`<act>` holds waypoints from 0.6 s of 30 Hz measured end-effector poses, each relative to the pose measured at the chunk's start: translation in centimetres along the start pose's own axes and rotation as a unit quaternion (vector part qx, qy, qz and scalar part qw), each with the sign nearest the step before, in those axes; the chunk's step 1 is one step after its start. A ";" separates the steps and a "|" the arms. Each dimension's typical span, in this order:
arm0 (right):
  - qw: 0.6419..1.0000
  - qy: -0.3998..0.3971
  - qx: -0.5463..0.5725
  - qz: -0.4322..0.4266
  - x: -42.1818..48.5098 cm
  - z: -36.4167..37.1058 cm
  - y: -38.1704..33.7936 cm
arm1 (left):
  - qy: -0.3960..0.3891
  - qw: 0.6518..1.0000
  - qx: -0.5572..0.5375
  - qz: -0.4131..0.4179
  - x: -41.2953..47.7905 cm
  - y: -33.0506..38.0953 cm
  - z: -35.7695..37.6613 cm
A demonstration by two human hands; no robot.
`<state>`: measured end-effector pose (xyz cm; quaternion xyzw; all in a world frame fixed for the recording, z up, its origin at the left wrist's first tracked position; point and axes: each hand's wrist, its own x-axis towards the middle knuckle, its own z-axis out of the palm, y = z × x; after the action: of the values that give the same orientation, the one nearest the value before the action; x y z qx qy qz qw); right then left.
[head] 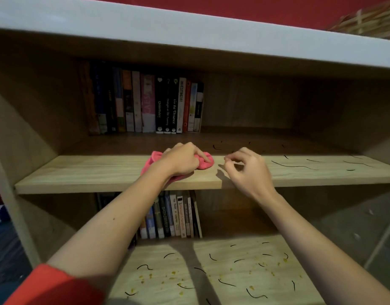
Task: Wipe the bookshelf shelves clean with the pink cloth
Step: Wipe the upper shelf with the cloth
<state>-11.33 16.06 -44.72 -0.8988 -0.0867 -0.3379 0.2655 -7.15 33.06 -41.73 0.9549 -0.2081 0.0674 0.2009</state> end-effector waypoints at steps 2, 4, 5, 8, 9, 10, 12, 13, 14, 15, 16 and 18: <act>1.000 0.004 -0.002 -0.031 -1.6 -0.7 0.7 | 0.030 0.999 0.018 -0.026 0.1 0.8 0.3; 0.998 -0.023 -0.014 -0.056 -3.1 -1.2 1.8 | 0.047 0.997 0.048 -0.041 0.1 1.4 1.0; 0.997 -0.051 0.012 -0.054 -3.6 -1.6 2.3 | 0.051 0.996 0.058 -0.044 0.1 1.6 1.2; 0.960 -0.152 0.227 0.054 -3.2 -4.7 3.3 | 0.043 0.995 0.072 -0.060 -0.3 2.1 1.2; 0.948 -0.154 0.268 0.082 -2.8 -5.7 3.8 | 0.039 0.994 0.074 -0.068 -0.4 2.5 1.1; 0.951 -0.147 0.257 0.088 -2.4 -6.5 4.4 | 0.034 0.993 0.081 -0.075 -0.5 3.0 0.8; 0.960 -0.132 0.228 0.092 -2.3 -6.7 5.4 | 0.018 0.992 0.094 -0.084 -0.5 3.8 0.6; 0.961 -0.123 0.230 0.087 -2.3 -6.4 5.6 | 0.010 0.992 0.096 -0.087 -0.4 4.2 0.4; 0.962 -0.115 0.234 0.080 -2.4 -6.0 5.8 | -0.001 0.992 0.091 -0.091 -0.3 4.4 0.1; 0.962 -0.108 0.237 0.077 -2.6 -5.6 6.0 | -0.011 0.992 0.080 -0.094 -0.3 4.6 -0.1; 0.963 -0.101 0.239 0.074 -2.6 -5.4 6.1 | -0.021 0.993 0.066 -0.095 -0.3 4.6 -0.4; 0.961 -0.096 0.247 0.080 -2.4 -5.5 6.2 | -0.042 0.995 0.018 -0.092 -0.3 4.3 -0.8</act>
<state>-14.14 7.92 -45.45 -0.8374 -0.1201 -0.1956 0.4960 -9.29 29.93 -39.53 0.9755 -0.1267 0.0119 0.1795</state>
